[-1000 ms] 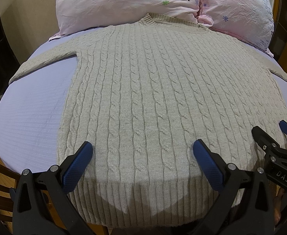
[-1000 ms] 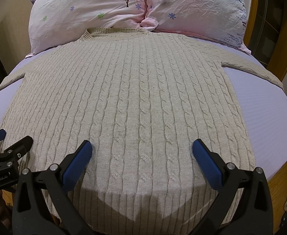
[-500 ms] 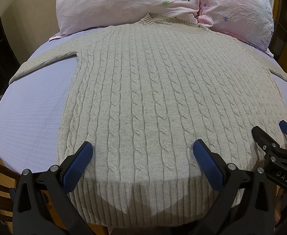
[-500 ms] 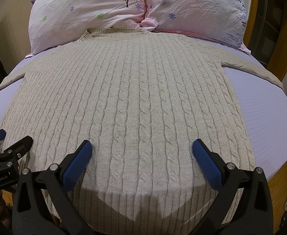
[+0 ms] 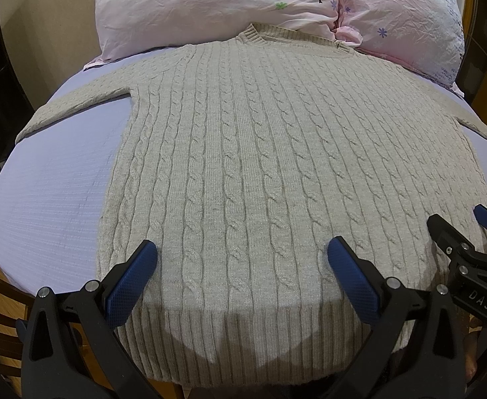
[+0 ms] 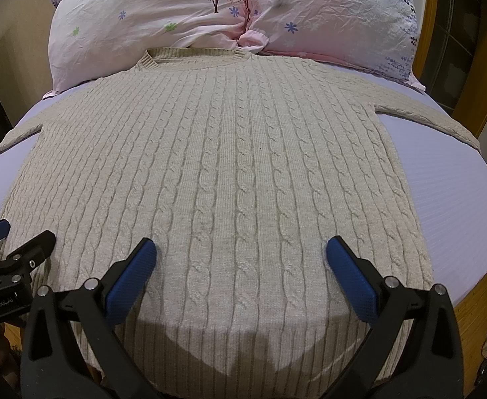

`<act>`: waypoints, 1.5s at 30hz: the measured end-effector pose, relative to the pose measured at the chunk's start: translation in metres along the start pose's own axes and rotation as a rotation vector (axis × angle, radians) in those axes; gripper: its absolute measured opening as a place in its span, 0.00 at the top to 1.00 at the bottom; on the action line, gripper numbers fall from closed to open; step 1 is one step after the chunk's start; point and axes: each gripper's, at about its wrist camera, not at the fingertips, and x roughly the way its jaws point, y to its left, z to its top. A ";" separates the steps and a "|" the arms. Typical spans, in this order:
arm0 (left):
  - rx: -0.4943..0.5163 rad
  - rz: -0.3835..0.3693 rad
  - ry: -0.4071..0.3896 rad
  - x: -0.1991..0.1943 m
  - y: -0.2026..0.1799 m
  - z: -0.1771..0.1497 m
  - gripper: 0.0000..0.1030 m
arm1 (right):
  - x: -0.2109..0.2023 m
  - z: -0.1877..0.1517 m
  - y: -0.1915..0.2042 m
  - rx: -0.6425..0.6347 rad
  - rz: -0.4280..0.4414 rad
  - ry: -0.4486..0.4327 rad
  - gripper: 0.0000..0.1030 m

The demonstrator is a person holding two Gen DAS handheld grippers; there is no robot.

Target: Fold small clothes

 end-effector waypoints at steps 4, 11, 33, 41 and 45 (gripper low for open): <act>-0.001 0.000 -0.001 0.000 0.000 0.001 0.01 | -0.001 0.000 0.000 0.000 0.000 0.000 0.02; 0.001 0.000 -0.004 -0.001 -0.002 0.000 0.01 | -0.001 -0.002 0.000 -0.006 0.003 -0.013 0.02; -0.164 -0.182 -0.347 -0.013 0.102 0.066 0.01 | 0.036 0.129 -0.391 0.870 -0.071 -0.165 0.48; -0.321 -0.179 -0.323 0.006 0.167 0.085 0.01 | 0.092 0.125 -0.455 1.102 -0.130 -0.105 0.57; -0.420 -0.158 -0.328 0.012 0.198 0.085 0.01 | 0.104 0.128 -0.467 1.128 -0.123 -0.141 0.91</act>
